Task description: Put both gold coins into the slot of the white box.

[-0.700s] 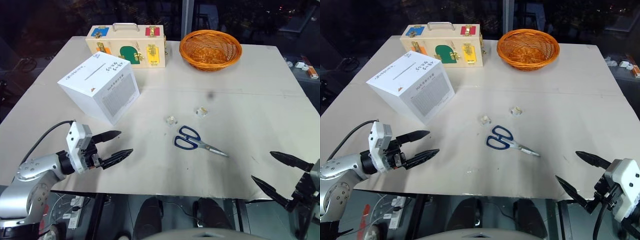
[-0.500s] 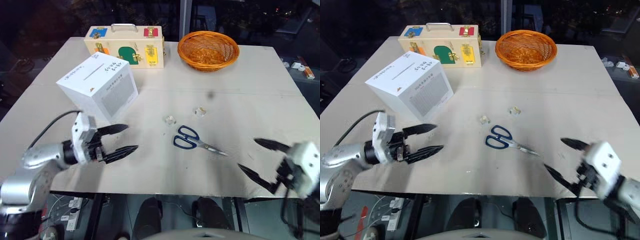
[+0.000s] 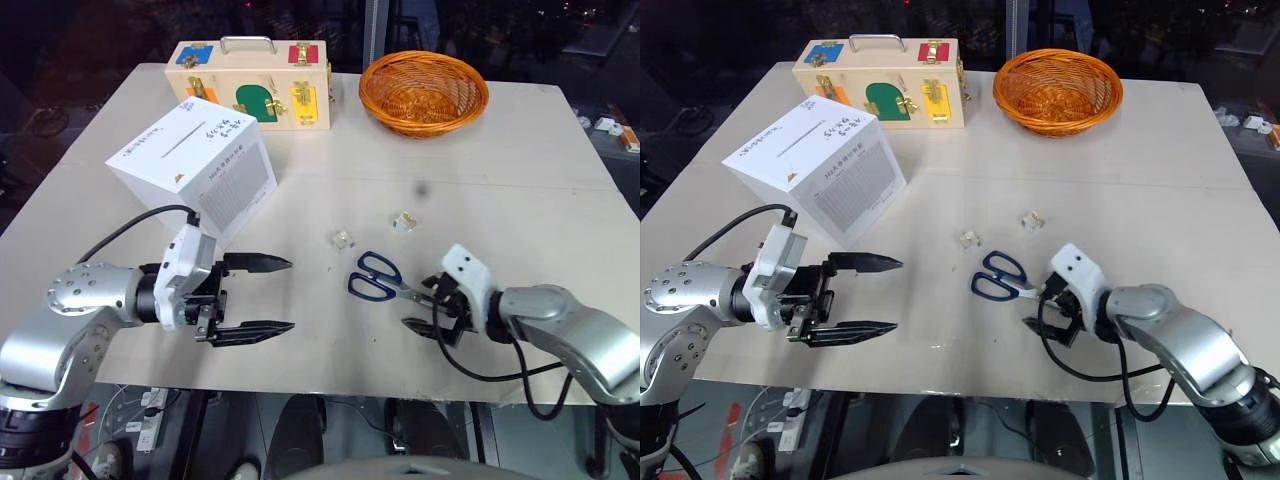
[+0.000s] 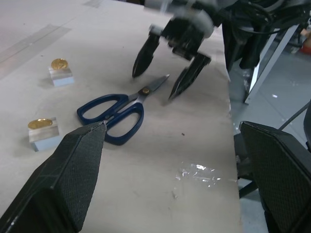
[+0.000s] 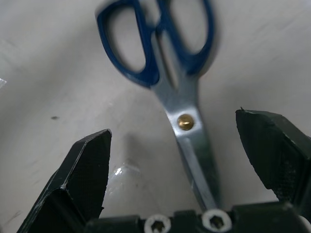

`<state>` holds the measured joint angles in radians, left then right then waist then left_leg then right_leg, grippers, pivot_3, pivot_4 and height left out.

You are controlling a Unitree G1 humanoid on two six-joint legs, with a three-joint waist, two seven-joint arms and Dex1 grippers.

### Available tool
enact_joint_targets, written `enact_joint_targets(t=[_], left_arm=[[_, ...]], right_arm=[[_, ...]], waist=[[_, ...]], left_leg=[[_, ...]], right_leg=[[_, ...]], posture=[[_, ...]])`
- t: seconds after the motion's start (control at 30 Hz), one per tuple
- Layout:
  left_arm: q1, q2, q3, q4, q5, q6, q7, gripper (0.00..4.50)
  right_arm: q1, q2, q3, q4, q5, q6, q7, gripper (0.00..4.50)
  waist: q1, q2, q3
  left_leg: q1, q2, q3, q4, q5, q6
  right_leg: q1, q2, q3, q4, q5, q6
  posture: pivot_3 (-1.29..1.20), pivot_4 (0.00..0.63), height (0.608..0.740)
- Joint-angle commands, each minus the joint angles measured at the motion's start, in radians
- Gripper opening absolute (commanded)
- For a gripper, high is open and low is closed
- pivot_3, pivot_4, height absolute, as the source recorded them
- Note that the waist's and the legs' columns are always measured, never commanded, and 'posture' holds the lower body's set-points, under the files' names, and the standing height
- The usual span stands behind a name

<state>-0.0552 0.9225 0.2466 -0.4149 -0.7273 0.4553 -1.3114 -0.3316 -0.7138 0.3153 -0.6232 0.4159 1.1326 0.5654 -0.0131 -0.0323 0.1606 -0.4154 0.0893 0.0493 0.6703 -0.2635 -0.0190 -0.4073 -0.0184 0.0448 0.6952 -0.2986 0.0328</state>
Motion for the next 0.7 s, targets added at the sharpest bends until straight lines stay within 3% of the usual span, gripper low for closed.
enact_joint_targets(t=[0.03, 0.13, 0.3, 0.4, 0.5, 0.6, 0.7], left_arm=[[-0.003, 0.011, 0.015, -0.032, -0.003, -0.009, 0.008, 4.50], [0.004, 0.012, 0.019, -0.042, -0.004, -0.010, 0.017, 4.50], [0.004, 0.000, 0.014, -0.059, -0.009, -0.008, 0.046, 4.50], [0.005, -0.006, 0.009, -0.068, -0.011, -0.007, 0.059, 4.50], [-0.001, -0.014, 0.003, -0.077, -0.016, -0.005, 0.074, 4.50], [-0.010, -0.023, -0.010, -0.071, -0.010, -0.012, 0.084, 4.50], [-0.021, -0.040, -0.033, -0.060, 0.005, -0.021, 0.098, 4.50]], right_arm=[[-0.027, -0.001, 0.102, 0.055, -0.045, 0.026, -0.004, 3.64], [-0.037, 0.007, 0.089, 0.067, -0.048, 0.041, -0.006, 2.13], [-0.008, -0.043, 0.049, 0.064, -0.055, 0.010, 0.025, 0.29], [0.064, -0.071, -0.043, 0.011, -0.036, -0.111, 0.069, 0.25], [0.207, -0.057, -0.279, -0.079, 0.043, -0.299, 0.147, 0.25], [0.376, -0.037, -0.566, -0.107, 0.093, -0.295, 0.136, 0.25], [0.499, -0.055, -0.726, -0.058, 0.048, -0.288, 0.102, 0.25]], waist=[[-0.005, -0.002, -0.001], [-0.005, -0.003, -0.002], [0.001, -0.002, -0.002], [0.012, -0.003, -0.003], [0.025, -0.002, -0.002], [0.027, -0.001, -0.002], [0.027, -0.002, -0.002]], left_leg=[[0.000, 0.000, 0.000, 0.000, 0.000, 0.000], [0.001, 0.000, 0.000, 0.000, 0.000, 0.000], [0.001, 0.000, 0.000, 0.000, 0.000, 0.000], [0.001, 0.000, 0.000, 0.000, 0.000, 0.000], [0.000, 0.000, -0.001, 0.000, 0.000, 0.000], [-0.001, 0.000, -0.001, 0.000, 0.000, 0.000], [0.001, 0.000, -0.001, 0.000, 0.000, 0.000]], right_leg=[[0.000, 0.000, 0.000, 0.000, 0.000, 0.000], [0.000, 0.001, 0.000, 0.001, 0.000, 0.000], [0.000, 0.000, 0.000, 0.001, 0.000, 0.000], [0.001, 0.000, -0.001, 0.000, 0.000, 0.000], [0.001, 0.000, -0.001, -0.001, 0.000, 0.000], [0.000, 0.000, -0.001, -0.001, 0.000, 0.000], [0.003, 0.000, -0.002, -0.001, 0.000, 0.000]], posture=[[0.00, 0.150, 0.726], [0.00, 0.150, 0.726], [0.00, 0.150, 0.726], [0.00, 0.150, 0.726], [0.00, 0.150, 0.726], [0.00, 0.150, 0.726], [0.00, 0.150, 0.726]])
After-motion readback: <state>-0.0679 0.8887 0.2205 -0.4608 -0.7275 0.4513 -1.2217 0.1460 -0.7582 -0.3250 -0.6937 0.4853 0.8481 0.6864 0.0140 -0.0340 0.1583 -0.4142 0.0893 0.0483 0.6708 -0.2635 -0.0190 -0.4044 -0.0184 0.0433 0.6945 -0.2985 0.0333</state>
